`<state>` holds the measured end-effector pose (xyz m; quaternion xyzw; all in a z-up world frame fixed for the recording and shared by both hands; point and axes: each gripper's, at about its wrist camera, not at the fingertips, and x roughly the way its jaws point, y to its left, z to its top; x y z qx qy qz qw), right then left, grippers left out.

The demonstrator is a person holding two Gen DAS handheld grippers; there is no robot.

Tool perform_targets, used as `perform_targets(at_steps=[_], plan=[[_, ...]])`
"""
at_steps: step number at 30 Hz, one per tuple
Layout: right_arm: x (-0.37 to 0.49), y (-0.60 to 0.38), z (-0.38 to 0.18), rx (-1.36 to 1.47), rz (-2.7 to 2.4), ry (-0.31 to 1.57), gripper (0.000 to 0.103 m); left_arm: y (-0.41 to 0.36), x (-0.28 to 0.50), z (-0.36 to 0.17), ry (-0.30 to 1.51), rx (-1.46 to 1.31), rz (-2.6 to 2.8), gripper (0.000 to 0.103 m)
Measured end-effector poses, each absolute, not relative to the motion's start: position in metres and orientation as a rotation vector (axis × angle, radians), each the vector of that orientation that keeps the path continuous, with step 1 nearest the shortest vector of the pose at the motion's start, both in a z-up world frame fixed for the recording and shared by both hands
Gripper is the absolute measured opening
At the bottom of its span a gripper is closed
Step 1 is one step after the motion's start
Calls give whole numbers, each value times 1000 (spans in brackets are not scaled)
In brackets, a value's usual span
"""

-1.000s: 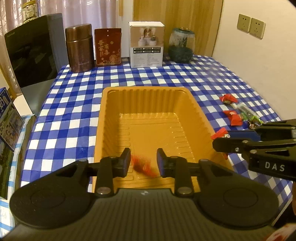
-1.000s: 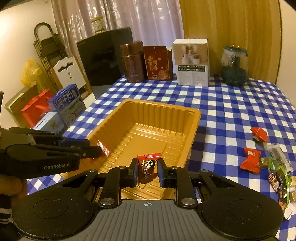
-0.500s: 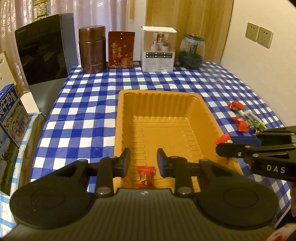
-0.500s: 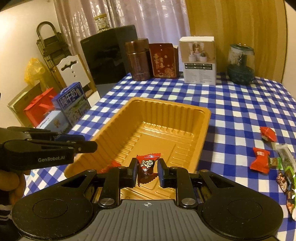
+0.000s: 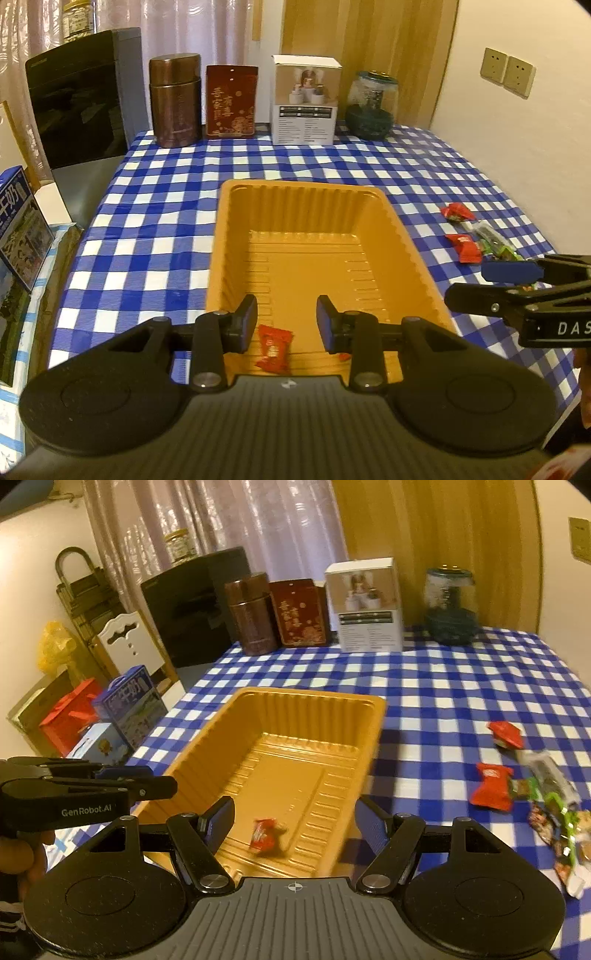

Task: Organize snacks
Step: 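Return the left tool to the snack pile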

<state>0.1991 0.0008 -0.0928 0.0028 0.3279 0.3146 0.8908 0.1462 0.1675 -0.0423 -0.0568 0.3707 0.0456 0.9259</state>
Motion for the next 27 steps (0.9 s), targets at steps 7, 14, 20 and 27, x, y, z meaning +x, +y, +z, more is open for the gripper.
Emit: perform_targets(at_steps=[7, 14, 20, 27], plan=[[182, -30, -85, 11, 595, 664, 72, 140, 145, -37, 752, -118, 56, 35], [166, -75, -77, 30, 493, 651, 72, 106, 146, -31, 735, -154, 2, 45], [158, -123, -73, 34, 393, 640, 72, 68, 153, -28, 728, -172, -51, 49], [155, -177, -71, 54, 298, 627, 72, 19, 166, -29, 733, -172, -114, 58]])
